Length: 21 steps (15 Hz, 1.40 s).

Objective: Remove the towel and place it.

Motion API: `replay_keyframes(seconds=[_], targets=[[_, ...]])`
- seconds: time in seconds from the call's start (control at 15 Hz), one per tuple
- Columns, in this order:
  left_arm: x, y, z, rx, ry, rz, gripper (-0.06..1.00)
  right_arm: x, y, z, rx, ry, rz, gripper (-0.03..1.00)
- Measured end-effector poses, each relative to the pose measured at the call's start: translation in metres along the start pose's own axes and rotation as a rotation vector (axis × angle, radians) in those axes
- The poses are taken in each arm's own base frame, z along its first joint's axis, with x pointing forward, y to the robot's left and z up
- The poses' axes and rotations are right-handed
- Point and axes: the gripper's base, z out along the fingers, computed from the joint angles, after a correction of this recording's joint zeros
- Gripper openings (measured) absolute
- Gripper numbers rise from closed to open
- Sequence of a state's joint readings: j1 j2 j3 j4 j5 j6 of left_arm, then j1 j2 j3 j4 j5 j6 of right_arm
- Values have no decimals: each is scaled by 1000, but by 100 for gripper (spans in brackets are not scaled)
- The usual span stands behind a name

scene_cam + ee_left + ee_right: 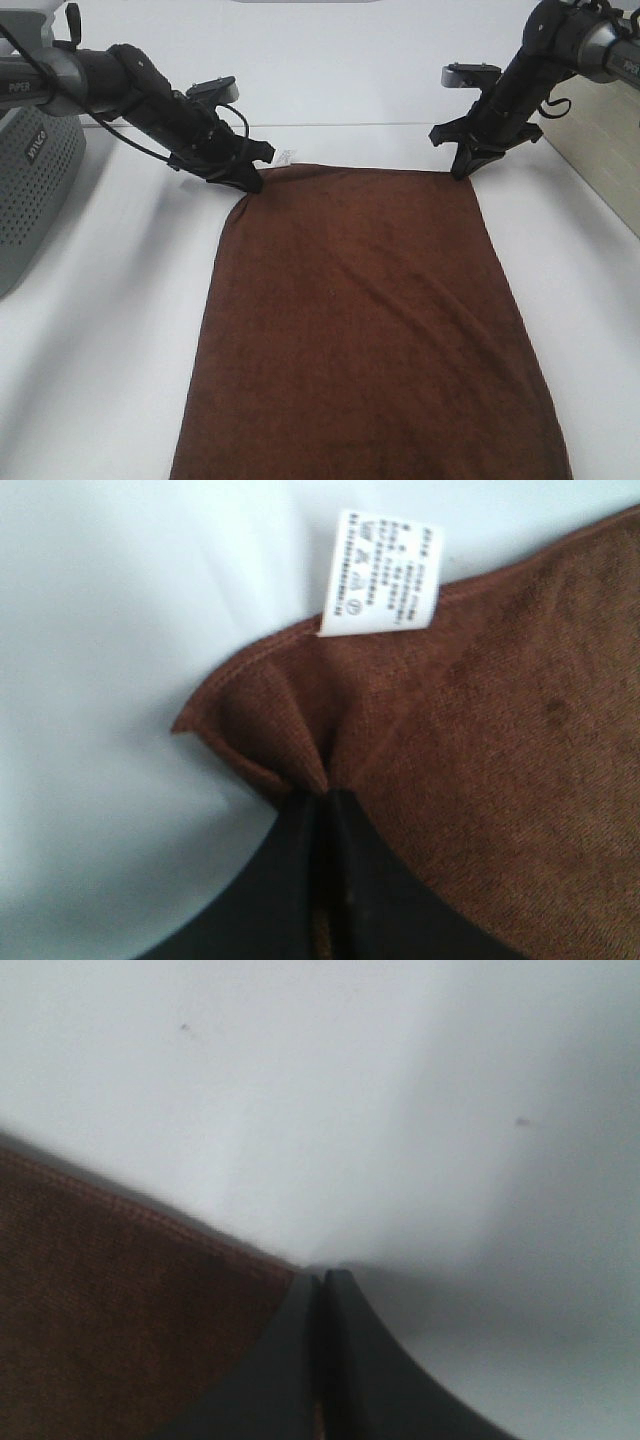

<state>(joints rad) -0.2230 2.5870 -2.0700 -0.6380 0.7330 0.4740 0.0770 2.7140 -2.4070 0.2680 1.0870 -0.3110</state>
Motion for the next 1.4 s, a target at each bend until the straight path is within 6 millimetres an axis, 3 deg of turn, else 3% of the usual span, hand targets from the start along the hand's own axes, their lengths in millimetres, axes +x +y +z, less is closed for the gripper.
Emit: replay_keyframes(seconds=[0.47, 1.0, 1.4], targets=[[-48, -10, -30, -46, -188, 108, 0, -30, -4, -19, 70, -206, -43, 1], [-67, -4, -37, -135, -383, 113, 0, -59, 4, -42, 31, -523, -75, 1], [-65, 4, -28, -167, -414, 127, 0, -64, 4, -45, 34, -584, -71, 1]])
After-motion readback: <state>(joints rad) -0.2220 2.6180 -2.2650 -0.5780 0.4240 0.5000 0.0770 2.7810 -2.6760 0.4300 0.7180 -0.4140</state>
